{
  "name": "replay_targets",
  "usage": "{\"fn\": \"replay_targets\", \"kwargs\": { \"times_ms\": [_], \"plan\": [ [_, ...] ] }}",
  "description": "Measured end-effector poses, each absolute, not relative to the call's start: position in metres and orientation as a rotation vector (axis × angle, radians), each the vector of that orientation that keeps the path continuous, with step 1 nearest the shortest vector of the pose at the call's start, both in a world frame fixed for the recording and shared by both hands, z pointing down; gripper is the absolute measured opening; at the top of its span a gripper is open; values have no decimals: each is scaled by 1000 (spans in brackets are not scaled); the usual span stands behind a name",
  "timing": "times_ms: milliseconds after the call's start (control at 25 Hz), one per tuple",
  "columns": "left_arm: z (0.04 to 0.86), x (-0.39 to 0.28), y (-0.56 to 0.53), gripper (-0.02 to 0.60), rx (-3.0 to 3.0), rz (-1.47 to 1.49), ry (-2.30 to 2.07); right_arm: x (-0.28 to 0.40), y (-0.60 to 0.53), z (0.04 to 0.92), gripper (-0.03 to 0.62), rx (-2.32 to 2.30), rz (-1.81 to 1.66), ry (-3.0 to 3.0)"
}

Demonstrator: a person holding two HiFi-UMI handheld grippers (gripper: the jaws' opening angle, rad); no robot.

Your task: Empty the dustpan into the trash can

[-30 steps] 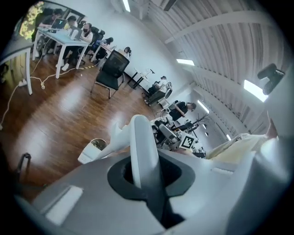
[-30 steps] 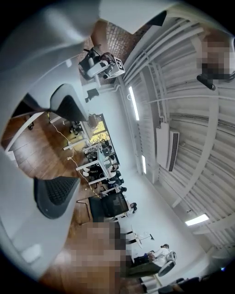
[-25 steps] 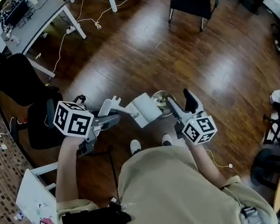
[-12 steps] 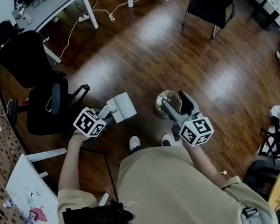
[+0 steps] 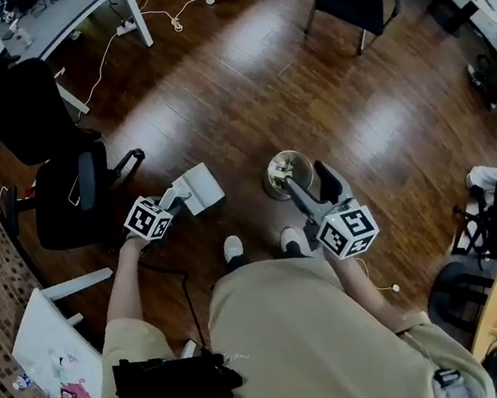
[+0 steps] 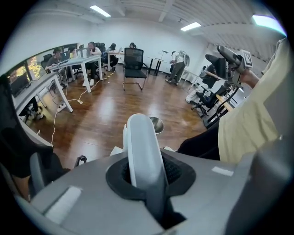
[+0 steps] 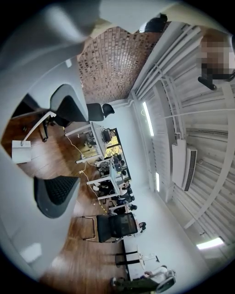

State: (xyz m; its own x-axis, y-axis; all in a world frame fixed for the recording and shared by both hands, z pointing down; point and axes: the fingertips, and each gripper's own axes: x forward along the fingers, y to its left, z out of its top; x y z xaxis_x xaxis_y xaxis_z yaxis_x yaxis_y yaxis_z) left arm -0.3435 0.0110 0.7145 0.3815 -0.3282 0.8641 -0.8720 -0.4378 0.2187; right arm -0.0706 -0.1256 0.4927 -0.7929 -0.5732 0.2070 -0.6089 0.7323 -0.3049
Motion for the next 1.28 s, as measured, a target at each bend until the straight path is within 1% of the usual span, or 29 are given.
{"fn": "replay_targets", "kwargs": {
  "times_ms": [240,440,600,640,720,1000,1080,1160,1280],
  "plan": [
    [765,-366,28,23,1832,1006,-1135,-74,-122,497,359,962,551,-2810],
    [791,-433,64,0,1610,1183,-1383,-72,-122,499,359,967,558,-2796],
    [800,-462,86,2,1489,1205,-1449,-76,-119,506,359,932,582,-2771],
    [801,-467,89,21,1475,1212,-1459,-79,-117,508,359,918,583,-2768],
    [804,-474,96,104,1439,1215,-1470,-85,-114,510,359,889,583,-2772],
    [802,-502,113,291,1325,1176,-1581,-94,-106,517,359,846,602,-2768],
    [795,-509,120,386,1291,1165,-1605,-91,-106,519,359,855,613,-2766],
    [783,-516,126,405,1278,1157,-1644,-88,-108,518,359,869,620,-2769],
    [744,-523,127,425,1298,1110,-1773,-84,-111,514,359,899,617,-2779]
  ]
}}
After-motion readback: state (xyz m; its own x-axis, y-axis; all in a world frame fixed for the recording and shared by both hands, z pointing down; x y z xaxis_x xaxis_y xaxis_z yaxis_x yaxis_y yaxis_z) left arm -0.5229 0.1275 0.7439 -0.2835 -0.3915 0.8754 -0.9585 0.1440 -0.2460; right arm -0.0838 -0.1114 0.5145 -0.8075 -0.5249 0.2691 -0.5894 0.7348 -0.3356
